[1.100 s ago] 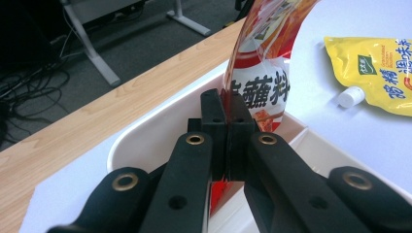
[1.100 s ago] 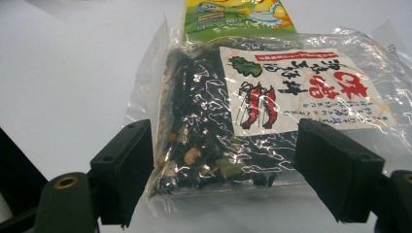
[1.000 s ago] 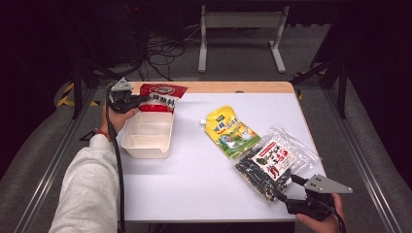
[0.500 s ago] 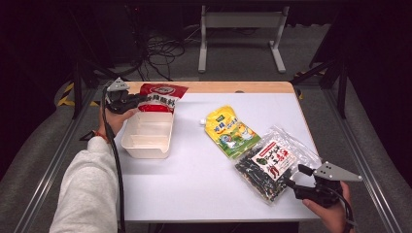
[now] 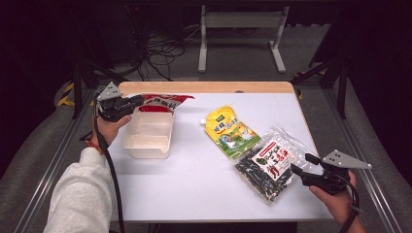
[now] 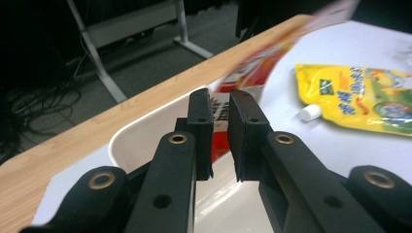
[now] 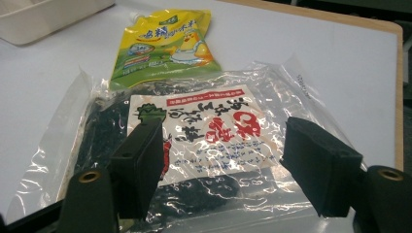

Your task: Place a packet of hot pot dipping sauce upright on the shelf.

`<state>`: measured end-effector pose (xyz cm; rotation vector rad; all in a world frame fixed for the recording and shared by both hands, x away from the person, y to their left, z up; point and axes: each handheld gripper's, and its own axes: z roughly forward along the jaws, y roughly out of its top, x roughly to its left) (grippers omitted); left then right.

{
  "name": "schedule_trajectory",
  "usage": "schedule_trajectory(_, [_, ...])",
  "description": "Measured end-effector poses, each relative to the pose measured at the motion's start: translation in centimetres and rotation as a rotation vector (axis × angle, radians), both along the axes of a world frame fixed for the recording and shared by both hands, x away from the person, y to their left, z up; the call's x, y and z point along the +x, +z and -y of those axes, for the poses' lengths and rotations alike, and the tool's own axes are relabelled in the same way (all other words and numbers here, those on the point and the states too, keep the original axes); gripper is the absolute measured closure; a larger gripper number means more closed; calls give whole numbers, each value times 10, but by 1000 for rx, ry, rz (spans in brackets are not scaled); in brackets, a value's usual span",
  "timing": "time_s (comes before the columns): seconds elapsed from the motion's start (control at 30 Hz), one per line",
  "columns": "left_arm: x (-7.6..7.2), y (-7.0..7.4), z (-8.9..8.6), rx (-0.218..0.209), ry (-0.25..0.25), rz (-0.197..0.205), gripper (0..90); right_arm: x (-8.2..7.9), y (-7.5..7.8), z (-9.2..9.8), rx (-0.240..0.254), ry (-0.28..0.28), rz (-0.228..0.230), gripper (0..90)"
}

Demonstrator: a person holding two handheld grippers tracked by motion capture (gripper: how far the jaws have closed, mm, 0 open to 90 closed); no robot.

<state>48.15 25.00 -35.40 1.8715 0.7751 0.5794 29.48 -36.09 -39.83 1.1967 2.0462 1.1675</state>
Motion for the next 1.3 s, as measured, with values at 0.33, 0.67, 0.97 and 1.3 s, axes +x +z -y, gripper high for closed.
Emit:
schedule_trajectory(0.33, [-47, 22, 17, -22, -71, 80, 789, 0, -3, 9, -16, -18, -16, 335])
schedule_trajectory(0.67, [-104, 9, 35, -3, -100, 132, 752, -2, -18, 18, -50, -50, -65, 353])
schedule_trajectory(0.97, [-164, -26, 61, 25, -264, 78, 686, -7, -24, 29, -31, -105, -114, 379])
schedule_trajectory(1.3, [-175, -71, 88, 153, -363, -57, 420, 3, -39, 30, 24, -140, -259, 307])
